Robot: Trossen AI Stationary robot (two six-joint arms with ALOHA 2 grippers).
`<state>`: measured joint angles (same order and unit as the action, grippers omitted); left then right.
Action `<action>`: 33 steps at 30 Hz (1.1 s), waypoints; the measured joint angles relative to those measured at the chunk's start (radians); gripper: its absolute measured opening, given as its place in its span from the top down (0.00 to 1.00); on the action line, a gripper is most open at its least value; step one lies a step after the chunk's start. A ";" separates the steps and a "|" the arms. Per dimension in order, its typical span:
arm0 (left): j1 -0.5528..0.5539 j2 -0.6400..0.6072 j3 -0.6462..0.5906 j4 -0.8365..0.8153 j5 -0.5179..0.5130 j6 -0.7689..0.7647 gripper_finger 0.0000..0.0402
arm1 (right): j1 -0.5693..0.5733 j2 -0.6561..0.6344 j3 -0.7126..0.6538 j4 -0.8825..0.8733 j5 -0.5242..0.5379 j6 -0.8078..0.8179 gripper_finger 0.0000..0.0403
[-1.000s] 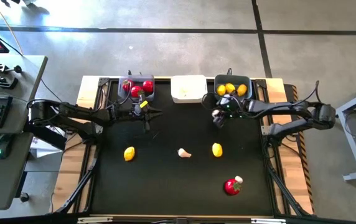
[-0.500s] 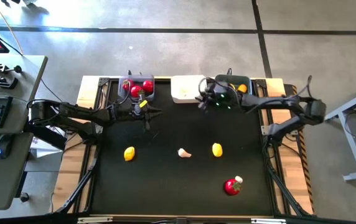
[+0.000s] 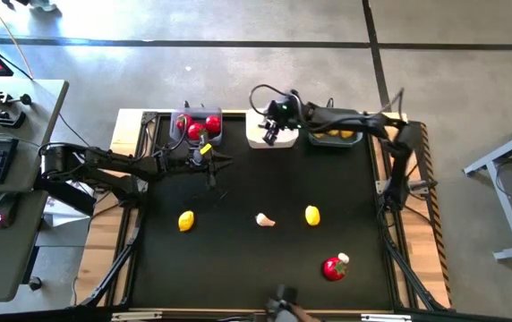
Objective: Sort produce into baskets
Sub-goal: Put the garlic into the white bin, then put the lemon into the blue bin
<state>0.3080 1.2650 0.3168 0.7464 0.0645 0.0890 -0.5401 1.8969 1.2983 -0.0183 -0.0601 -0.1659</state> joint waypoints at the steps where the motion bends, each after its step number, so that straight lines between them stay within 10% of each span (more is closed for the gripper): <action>1: 0.000 0.000 0.000 0.000 0.000 0.000 0.88 | -0.005 0.027 0.032 -0.023 -0.005 -0.029 0.69; 14: 0.000 0.000 0.000 -0.011 -0.016 -0.006 0.88 | -0.025 0.250 0.335 -0.275 -0.010 -0.178 0.67; 27: 0.000 0.000 0.000 -0.021 -0.036 -0.006 0.88 | -0.002 0.252 0.367 -0.315 -0.008 -0.097 0.37; 33: 0.000 0.000 0.000 -0.023 -0.036 -0.006 0.88 | 0.008 0.213 0.362 -0.317 -0.004 -0.101 0.40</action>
<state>0.3080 1.2648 0.3168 0.7238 0.0288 0.0826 -0.5326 2.1103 1.6600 -0.3357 -0.0645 -0.2671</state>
